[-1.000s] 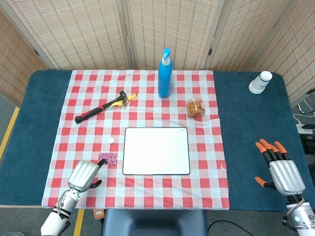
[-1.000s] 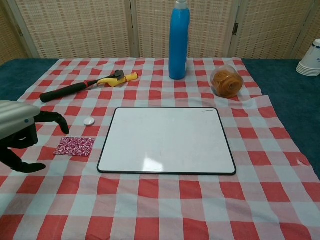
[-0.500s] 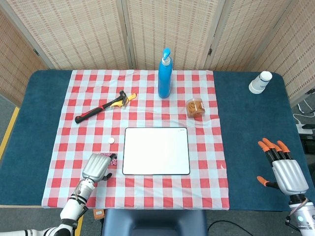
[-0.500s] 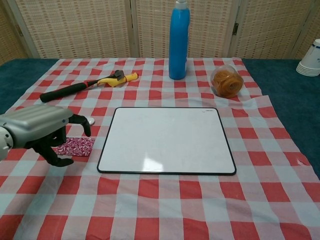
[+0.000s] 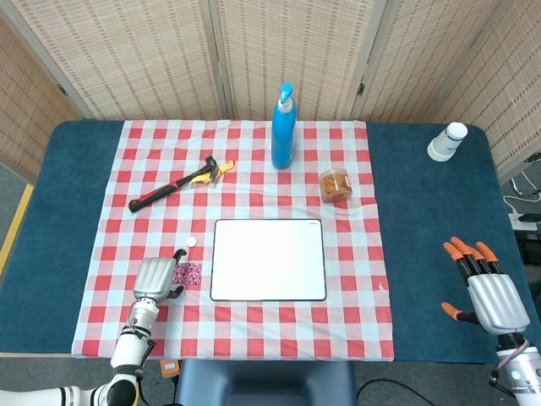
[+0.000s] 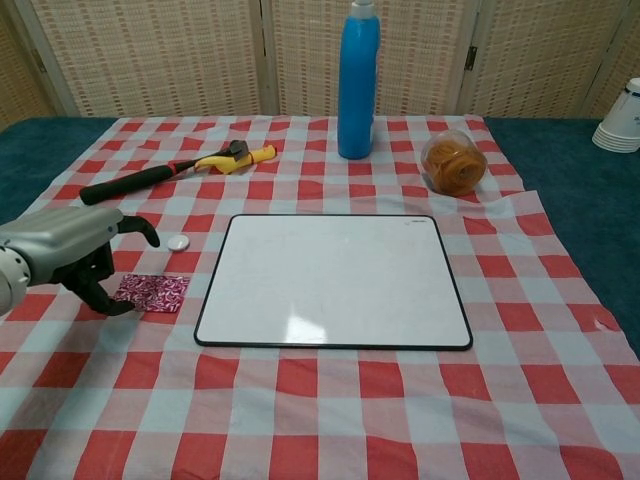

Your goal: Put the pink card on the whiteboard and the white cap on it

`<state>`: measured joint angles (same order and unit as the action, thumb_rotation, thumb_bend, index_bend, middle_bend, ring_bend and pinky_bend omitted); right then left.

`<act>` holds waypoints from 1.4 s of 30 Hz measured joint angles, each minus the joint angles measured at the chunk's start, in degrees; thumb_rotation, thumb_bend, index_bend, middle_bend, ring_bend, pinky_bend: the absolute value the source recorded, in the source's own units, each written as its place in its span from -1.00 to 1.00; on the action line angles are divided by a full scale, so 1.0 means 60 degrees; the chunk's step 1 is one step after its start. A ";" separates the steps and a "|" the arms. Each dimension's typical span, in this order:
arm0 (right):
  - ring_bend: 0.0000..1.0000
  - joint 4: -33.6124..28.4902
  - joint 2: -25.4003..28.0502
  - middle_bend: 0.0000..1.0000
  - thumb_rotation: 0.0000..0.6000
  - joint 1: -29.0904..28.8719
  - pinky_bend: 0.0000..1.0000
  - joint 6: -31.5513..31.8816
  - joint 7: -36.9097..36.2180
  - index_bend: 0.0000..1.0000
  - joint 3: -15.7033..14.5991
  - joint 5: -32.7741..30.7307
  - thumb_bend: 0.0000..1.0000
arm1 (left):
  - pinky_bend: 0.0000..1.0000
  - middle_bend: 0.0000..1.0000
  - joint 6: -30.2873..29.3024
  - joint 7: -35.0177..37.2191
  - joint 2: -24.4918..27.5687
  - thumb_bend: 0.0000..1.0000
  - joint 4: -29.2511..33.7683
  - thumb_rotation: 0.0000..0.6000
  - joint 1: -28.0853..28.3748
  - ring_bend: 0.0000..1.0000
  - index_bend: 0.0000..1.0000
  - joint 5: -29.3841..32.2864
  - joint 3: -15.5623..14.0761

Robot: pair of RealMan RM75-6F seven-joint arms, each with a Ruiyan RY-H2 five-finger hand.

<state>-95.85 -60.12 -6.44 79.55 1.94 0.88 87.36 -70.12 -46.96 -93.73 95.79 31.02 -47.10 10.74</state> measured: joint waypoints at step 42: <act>-1.00 0.0031 0.0054 -1.00 1.00 0.0052 -1.00 0.0138 -0.0188 -1.00 0.0038 0.0007 -0.86 | 1.00 1.00 0.0070 -0.0372 -0.0260 -0.36 -0.0612 1.00 0.0814 1.00 -0.38 0.1645 -0.0172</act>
<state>-95.67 -59.79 -6.13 80.38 0.81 1.10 87.40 -69.70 -49.19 -95.28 92.11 35.90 -37.23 9.71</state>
